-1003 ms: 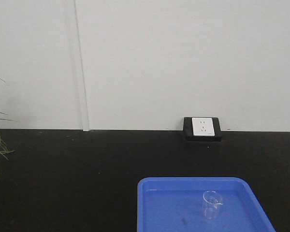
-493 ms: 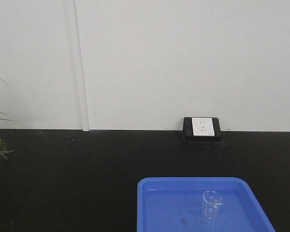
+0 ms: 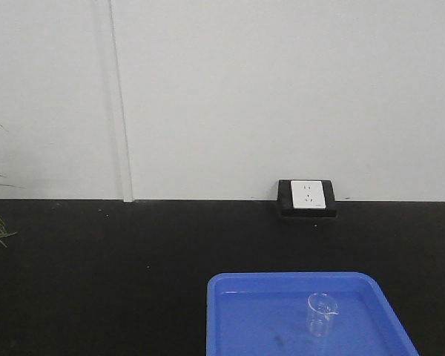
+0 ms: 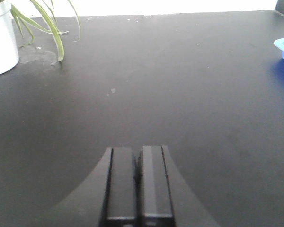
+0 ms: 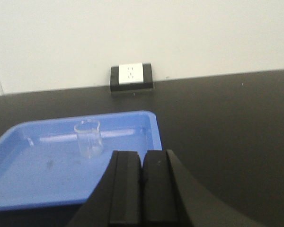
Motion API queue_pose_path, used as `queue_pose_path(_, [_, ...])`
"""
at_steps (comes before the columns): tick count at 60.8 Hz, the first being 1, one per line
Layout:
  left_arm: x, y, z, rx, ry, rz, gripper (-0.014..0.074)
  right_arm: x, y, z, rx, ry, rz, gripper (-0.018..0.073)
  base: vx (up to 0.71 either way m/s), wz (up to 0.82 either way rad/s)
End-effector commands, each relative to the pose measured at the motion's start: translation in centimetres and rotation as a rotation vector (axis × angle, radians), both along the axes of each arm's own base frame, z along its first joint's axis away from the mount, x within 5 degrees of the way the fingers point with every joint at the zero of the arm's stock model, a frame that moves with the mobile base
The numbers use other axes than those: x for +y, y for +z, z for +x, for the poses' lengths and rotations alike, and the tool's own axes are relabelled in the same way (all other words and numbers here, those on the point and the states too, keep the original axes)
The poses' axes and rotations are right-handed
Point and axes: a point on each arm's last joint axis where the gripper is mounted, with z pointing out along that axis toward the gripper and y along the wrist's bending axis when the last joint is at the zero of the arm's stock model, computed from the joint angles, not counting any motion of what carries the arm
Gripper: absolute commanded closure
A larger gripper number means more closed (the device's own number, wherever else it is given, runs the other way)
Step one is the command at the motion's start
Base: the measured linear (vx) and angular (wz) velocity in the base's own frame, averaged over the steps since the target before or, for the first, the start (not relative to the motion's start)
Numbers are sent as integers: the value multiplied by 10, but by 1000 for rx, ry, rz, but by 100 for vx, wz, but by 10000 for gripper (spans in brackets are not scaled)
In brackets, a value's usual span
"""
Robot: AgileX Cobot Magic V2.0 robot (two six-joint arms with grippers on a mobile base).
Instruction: Move beaker to silver tray on left bench
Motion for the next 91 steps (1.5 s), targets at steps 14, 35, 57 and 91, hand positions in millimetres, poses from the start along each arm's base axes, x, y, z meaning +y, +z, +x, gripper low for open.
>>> queue_pose_path(14, [0,1,2,-65,0,-9,595,1,16,-1,-194,7,-13,571,1,-3])
queue_pose_path(35, [0,1,2,-65,0,-9,595,3,57,12,-224,27,-136,571,0,0])
queue_pose_path(57, [0,1,2,-65,0,-9,595,4,81,78,13,51,-145,565,0,-2])
queue_pose_path(91, [0,1,2,-65,0,-9,595,9,47,133,102,108,-109,230,0,-1])
